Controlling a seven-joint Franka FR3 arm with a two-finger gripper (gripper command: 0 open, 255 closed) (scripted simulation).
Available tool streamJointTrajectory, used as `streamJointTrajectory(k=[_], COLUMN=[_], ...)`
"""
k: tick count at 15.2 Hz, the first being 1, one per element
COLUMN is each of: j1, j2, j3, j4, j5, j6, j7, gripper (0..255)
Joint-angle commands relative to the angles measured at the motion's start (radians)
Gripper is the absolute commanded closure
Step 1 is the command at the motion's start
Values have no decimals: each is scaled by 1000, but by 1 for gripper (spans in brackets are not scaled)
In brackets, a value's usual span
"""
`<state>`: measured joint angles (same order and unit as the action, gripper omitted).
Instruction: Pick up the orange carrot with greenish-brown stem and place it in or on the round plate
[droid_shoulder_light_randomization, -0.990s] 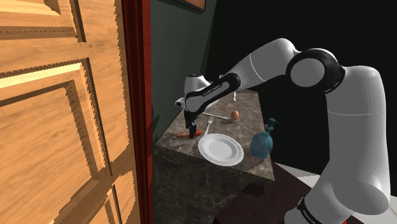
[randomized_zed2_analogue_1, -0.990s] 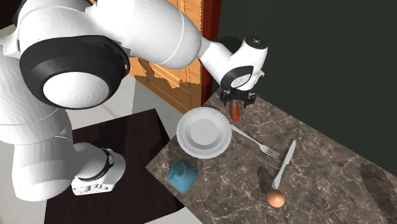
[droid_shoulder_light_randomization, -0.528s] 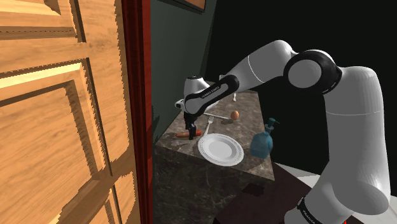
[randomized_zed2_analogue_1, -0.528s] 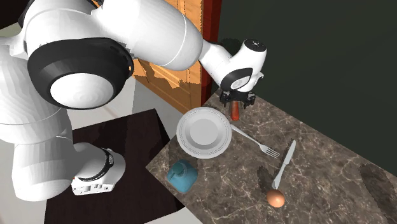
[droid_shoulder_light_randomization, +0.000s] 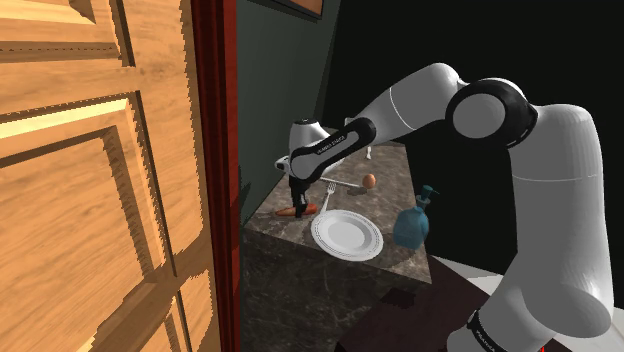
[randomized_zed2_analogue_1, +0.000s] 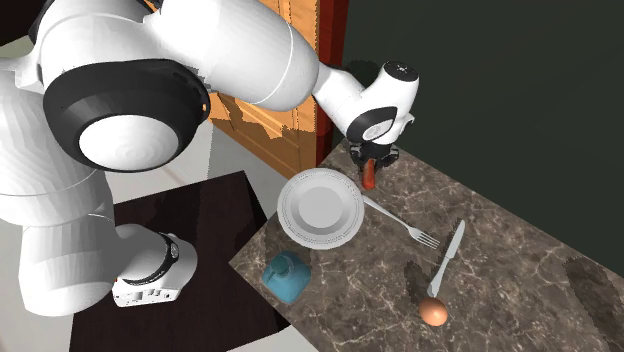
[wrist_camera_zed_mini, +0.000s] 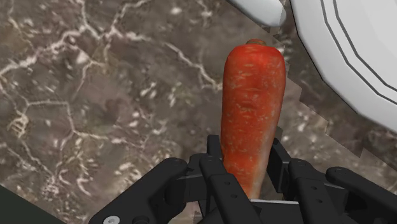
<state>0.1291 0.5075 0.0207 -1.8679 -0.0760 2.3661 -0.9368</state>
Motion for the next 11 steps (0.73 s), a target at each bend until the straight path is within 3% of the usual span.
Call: streamJointTrajectory(k=[1,11], j1=[0,-2], j2=[0,-69], j3=[0,3], j4=[0,13], j5=[0,6], j6=[0,-81], j7=[0,-6], gripper=[255,255])
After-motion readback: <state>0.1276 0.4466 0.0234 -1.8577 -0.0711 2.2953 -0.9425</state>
